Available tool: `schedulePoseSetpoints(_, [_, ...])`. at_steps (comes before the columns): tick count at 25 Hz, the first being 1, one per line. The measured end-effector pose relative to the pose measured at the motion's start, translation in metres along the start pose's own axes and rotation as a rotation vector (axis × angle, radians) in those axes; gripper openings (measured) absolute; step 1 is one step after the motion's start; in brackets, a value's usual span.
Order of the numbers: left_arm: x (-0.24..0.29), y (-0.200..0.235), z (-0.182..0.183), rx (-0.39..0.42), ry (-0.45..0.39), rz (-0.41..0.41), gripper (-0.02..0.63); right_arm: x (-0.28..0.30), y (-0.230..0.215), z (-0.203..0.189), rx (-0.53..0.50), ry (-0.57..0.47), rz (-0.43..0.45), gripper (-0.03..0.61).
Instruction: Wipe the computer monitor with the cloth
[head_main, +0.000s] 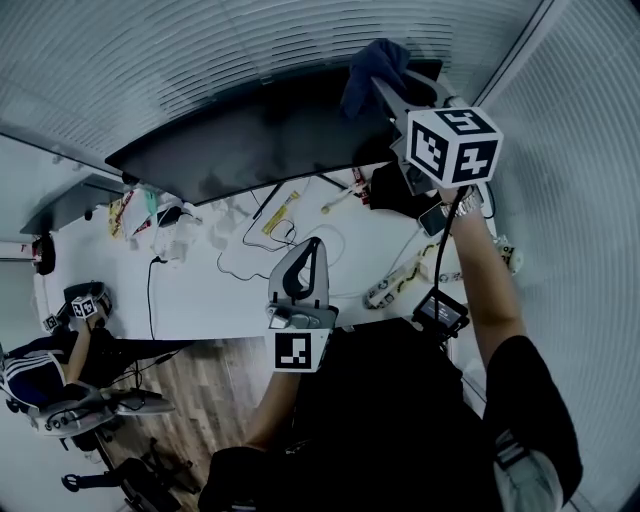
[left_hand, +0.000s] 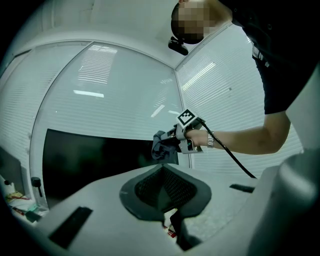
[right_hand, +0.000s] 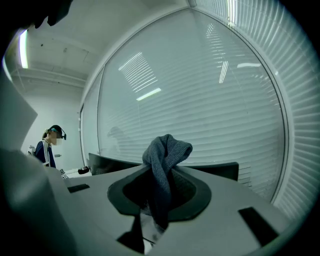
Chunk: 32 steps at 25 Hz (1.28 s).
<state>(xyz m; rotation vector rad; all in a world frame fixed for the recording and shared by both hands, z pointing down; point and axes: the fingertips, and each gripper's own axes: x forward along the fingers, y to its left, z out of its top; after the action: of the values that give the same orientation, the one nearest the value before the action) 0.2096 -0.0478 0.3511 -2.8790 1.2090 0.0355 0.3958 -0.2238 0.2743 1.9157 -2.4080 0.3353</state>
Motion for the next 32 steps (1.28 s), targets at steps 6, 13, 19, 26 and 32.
schedulePoseSetpoints(6, [0.011, -0.012, -0.002, -0.005, 0.004, -0.028, 0.008, -0.009, -0.023, 0.001, 0.013, -0.009, -0.030, 0.081])
schedulePoseSetpoints(13, [0.018, -0.016, -0.006, -0.010, 0.020, -0.044, 0.008, -0.021, -0.049, 0.001, 0.032, -0.018, -0.083, 0.081])
schedulePoseSetpoints(19, [0.022, -0.024, -0.005, -0.015, 0.010, -0.064, 0.008, -0.034, -0.070, 0.002, 0.034, -0.026, -0.123, 0.081])
schedulePoseSetpoints(26, [0.022, -0.032, -0.011, -0.012, 0.027, -0.076, 0.008, -0.046, -0.089, 0.002, 0.055, -0.043, -0.154, 0.081])
schedulePoseSetpoints(32, [0.017, -0.031, -0.013, -0.014, 0.036, -0.060, 0.008, -0.056, -0.100, 0.001, 0.082, -0.062, -0.170, 0.080])
